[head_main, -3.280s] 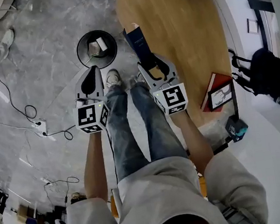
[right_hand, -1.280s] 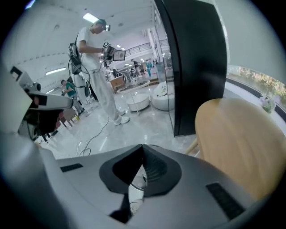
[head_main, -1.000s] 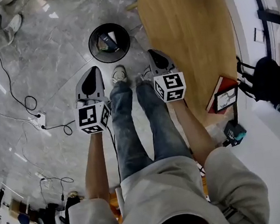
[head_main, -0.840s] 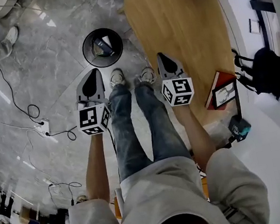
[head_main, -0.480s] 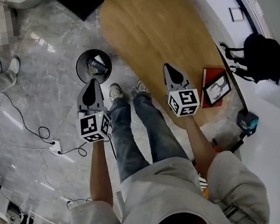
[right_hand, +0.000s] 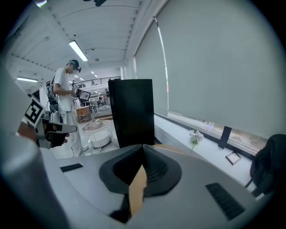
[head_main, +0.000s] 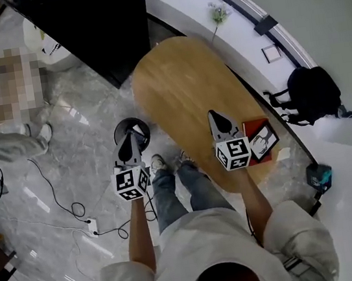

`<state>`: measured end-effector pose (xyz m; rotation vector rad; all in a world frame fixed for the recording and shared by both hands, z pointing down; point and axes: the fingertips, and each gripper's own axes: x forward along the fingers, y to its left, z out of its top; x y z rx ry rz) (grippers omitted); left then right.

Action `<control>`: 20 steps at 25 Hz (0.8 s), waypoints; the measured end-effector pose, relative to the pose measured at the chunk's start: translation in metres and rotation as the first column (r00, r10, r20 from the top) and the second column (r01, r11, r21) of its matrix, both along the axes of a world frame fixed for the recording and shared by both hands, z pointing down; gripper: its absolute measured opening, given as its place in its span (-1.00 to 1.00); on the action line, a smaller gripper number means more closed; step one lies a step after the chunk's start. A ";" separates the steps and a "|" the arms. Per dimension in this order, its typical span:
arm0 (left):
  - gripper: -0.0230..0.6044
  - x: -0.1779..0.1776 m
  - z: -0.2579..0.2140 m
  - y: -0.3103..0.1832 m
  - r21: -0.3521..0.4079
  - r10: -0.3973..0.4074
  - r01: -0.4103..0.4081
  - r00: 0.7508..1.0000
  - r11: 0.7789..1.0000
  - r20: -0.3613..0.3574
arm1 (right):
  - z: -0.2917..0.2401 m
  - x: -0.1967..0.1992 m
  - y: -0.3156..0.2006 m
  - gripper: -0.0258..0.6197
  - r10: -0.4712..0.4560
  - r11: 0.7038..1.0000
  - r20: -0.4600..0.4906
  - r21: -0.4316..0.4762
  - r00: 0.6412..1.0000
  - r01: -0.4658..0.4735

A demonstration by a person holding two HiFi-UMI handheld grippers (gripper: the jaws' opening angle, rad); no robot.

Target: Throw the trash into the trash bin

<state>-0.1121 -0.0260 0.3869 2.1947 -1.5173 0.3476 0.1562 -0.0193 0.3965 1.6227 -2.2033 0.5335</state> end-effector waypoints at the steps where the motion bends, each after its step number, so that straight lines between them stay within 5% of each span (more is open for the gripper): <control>1: -0.87 0.001 -0.011 -0.003 0.013 0.007 -0.007 1.000 1.000 0.003 | -0.011 0.001 -0.003 -0.83 0.005 1.000 0.002 0.012 1.000 -0.005; 20: -0.87 -0.022 -0.185 -0.053 0.266 0.016 -0.026 0.999 0.964 0.039 | -0.183 -0.018 -0.057 -0.83 -0.050 0.962 -0.006 0.267 0.999 0.050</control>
